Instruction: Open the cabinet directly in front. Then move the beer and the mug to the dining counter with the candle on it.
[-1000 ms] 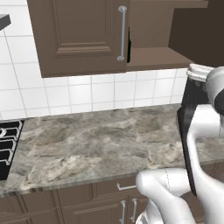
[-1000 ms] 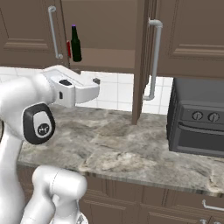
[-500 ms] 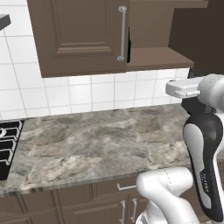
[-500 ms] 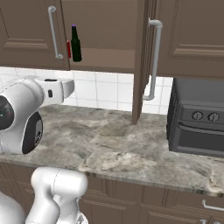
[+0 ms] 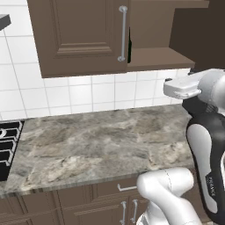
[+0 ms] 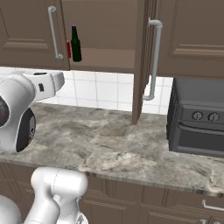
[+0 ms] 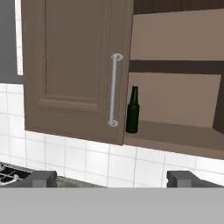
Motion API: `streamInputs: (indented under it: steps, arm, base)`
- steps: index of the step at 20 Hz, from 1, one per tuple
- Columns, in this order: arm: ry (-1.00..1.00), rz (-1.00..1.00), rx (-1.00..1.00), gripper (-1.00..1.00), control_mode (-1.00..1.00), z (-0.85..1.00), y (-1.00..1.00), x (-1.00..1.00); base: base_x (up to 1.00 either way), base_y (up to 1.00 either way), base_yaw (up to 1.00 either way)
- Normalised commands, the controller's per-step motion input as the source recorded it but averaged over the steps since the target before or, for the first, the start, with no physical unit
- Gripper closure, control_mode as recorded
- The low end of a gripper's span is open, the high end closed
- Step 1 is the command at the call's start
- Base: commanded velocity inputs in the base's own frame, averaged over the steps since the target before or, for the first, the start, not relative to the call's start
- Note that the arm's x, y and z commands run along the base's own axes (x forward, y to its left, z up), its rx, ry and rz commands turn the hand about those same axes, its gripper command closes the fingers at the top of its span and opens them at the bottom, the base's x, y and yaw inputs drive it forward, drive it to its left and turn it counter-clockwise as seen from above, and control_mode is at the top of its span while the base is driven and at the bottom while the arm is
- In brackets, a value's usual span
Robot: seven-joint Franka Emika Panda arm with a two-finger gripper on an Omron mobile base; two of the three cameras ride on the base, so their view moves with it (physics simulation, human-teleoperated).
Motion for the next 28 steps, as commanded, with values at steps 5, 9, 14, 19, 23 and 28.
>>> streamInputs:
  steps: [5,9,14,19,23,28]
  arm:
    - [-0.25,0.00,-0.10,-1.00,-1.00,0.24,0.76,0.00]
    - [-0.11,-0.04,-0.04,-1.00,-1.00,0.18,0.37,0.00]
    - [0.00,-0.01,0.00,-1.00,-1.00,0.00,0.00,0.05]
    - [0.00,-0.15,0.00,-1.00,-1.00,0.00,0.00,0.33]
    - [0.00,-0.18,0.00,-1.00,-1.00,0.00,0.00,0.18]
    - [0.00,0.00,0.00,-1.00,-1.00,0.00,0.00,0.00]
  base:
    - [0.00,0.00,0.00]
    - [0.00,0.00,0.00]
    - [0.00,0.00,0.00]
    - [0.00,0.00,0.00]
    - [0.00,0.00,0.00]
    - [0.00,0.00,0.00]
